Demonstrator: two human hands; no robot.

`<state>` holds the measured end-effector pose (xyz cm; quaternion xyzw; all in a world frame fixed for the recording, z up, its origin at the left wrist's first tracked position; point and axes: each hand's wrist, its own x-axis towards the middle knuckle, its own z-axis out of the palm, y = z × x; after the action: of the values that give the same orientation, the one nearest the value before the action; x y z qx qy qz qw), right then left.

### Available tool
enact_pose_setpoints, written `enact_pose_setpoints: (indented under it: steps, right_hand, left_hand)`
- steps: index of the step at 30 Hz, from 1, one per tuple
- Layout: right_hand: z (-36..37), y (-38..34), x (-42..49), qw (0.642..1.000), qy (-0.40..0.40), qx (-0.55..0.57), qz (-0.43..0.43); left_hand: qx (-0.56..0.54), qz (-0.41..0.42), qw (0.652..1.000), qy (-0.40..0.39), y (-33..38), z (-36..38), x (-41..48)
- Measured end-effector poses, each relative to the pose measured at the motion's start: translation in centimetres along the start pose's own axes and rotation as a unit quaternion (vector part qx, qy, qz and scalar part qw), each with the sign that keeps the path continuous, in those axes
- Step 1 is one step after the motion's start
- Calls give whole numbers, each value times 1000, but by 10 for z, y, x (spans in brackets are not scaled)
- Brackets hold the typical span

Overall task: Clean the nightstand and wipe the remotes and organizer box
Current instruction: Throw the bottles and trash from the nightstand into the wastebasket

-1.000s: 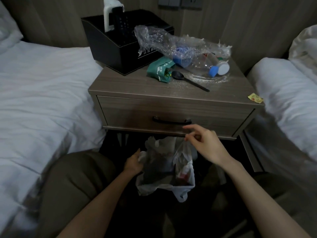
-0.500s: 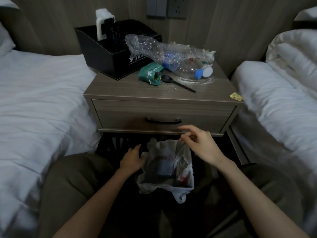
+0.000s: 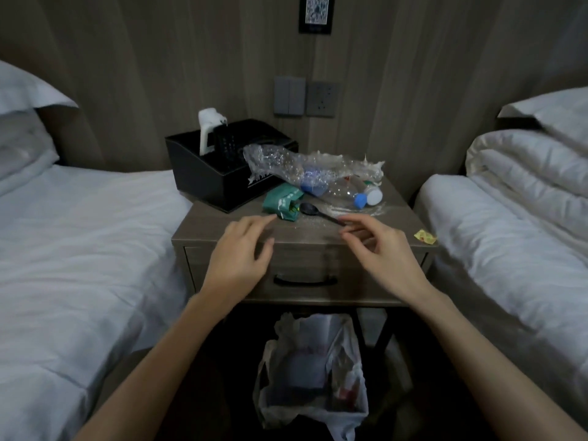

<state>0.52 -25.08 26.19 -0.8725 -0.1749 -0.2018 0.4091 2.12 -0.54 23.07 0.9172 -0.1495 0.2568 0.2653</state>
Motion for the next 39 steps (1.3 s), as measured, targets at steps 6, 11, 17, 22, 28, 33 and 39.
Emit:
enact_pose_setpoints:
  steps: [6, 11, 17, 22, 28, 33, 39]
  right_hand:
    - [6, 5, 57, 996, 34, -75, -31]
    - [21, 23, 104, 985, 21, -171, -33]
    - [41, 44, 151, 947, 21, -318, -34]
    - [57, 61, 173, 932, -1, -362, -39]
    - [64, 69, 183, 931, 8, -361, -53]
    - [55, 57, 191, 941, 80, -325, -44]
    - [27, 26, 202, 969, 135, -191, -75]
  left_hand:
    - [-13, -17, 1000, -6, -10, 28, 42]
    - [-12, -41, 999, -22, -21, 41, 71]
    - [-34, -42, 998, -41, -36, 50, 93]
    - [-68, -43, 997, -20, -43, 58, 96]
    - [-86, -32, 996, 20, -42, 64, 98]
    - [-118, -33, 992, 43, -41, 51, 99]
    - [-198, -33, 975, 91, -35, 25, 98]
